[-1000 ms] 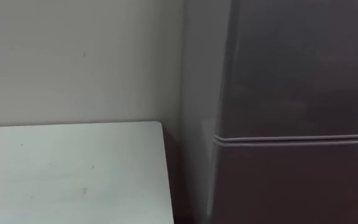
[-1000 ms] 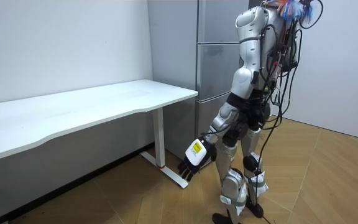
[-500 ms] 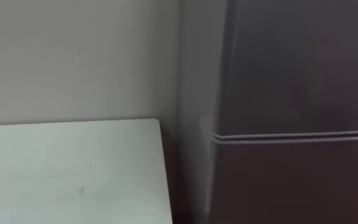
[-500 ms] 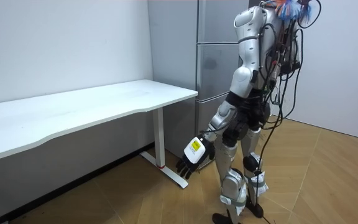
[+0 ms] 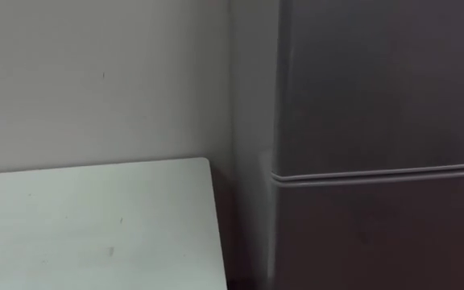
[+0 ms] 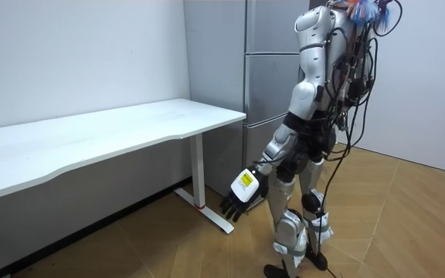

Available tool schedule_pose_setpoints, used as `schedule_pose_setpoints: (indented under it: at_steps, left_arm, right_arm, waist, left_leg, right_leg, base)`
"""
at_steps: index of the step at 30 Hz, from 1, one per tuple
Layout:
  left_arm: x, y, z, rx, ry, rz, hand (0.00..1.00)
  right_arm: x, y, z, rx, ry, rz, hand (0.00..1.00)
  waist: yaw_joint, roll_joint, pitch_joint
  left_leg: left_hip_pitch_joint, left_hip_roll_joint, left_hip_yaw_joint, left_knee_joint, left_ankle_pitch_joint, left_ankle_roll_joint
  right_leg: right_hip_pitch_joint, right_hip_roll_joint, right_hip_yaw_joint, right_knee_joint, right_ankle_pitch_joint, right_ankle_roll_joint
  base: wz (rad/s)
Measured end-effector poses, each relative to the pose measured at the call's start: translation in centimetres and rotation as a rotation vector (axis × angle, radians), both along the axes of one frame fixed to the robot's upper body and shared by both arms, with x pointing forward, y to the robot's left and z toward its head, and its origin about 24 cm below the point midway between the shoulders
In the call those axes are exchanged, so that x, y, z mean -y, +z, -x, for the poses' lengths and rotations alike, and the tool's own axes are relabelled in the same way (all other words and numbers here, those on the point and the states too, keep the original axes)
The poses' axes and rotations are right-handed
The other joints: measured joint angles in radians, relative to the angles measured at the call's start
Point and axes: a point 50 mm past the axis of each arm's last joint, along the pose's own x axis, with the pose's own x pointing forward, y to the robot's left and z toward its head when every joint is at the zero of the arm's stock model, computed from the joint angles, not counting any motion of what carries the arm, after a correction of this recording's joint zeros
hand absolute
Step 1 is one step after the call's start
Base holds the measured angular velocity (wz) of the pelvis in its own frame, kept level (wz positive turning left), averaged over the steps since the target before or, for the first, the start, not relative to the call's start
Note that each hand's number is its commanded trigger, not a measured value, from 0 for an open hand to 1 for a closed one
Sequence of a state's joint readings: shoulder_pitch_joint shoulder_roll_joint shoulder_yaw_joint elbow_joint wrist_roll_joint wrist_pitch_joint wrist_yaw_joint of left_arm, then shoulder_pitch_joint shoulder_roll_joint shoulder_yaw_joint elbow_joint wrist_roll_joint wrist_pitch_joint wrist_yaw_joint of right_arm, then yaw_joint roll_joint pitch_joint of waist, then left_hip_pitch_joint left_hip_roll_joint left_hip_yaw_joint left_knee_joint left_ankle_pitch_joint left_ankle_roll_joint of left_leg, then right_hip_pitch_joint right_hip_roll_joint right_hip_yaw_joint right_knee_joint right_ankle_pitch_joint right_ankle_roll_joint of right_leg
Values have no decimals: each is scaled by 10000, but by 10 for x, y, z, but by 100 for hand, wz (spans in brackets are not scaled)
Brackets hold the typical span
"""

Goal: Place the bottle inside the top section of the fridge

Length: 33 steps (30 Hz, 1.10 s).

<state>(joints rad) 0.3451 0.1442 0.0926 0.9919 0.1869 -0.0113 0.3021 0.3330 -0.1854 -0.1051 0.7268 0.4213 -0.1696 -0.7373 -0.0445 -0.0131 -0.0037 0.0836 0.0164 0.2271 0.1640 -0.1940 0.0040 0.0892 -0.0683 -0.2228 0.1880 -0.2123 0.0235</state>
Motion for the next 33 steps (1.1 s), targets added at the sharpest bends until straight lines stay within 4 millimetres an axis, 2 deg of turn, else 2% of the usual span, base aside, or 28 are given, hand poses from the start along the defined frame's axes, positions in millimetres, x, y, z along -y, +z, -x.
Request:
schedule_pose_setpoints:
  at_steps: [3, 7, 12, 21, 33]
  left_arm:
    - [3, -2, 1, -127, -124, 107, 0]
    - [8, -3, 1, -74, 20, 281, 0]
    - [13, -4, 0, -211, -533, 365, 0]
    - [17, -6, -7, -560, -1429, 795, 0]
    - [22, -9, -10, -758, -1341, 1403, 0]
  right_arm:
    - [-11, -12, 9, -592, 649, -750, 0]
    - [-24, -21, 9, -655, 1328, -1665, 0]
    - [-42, -35, 13, -858, 2880, -3684, 0]
    - [-57, -52, 20, -1512, 4153, -6600, 0]
    - [-61, -56, 18, -1710, 4470, -7449, 0]
  waist:
    - [-25, 20, 12]
    - [-20, 37, 20]
    - [-45, 60, 25]
    - [7, 58, 27]
    - [-13, -2, 24]
  left_leg:
    - [1, 5, 9, 7, 0, 0]
    - [5, 31, 76, 9, -5, -8]
    - [-33, 32, 39, 18, -12, -17]
    - [-68, 7, -102, 135, -37, 3]
    - [-213, 23, -261, 278, -61, 16]
  right_leg:
    - [13, 4, -41, -4, 4, -4]
    - [5, 28, 4, -12, 12, -18]
    - [21, 33, -10, -29, 13, -20]
    - [179, -19, -277, -70, -6, -9]
    - [187, 13, -304, -155, 17, -15]
  base:
    - [0]
    - [-3]
    - [1]
    - [8]
    - [3]
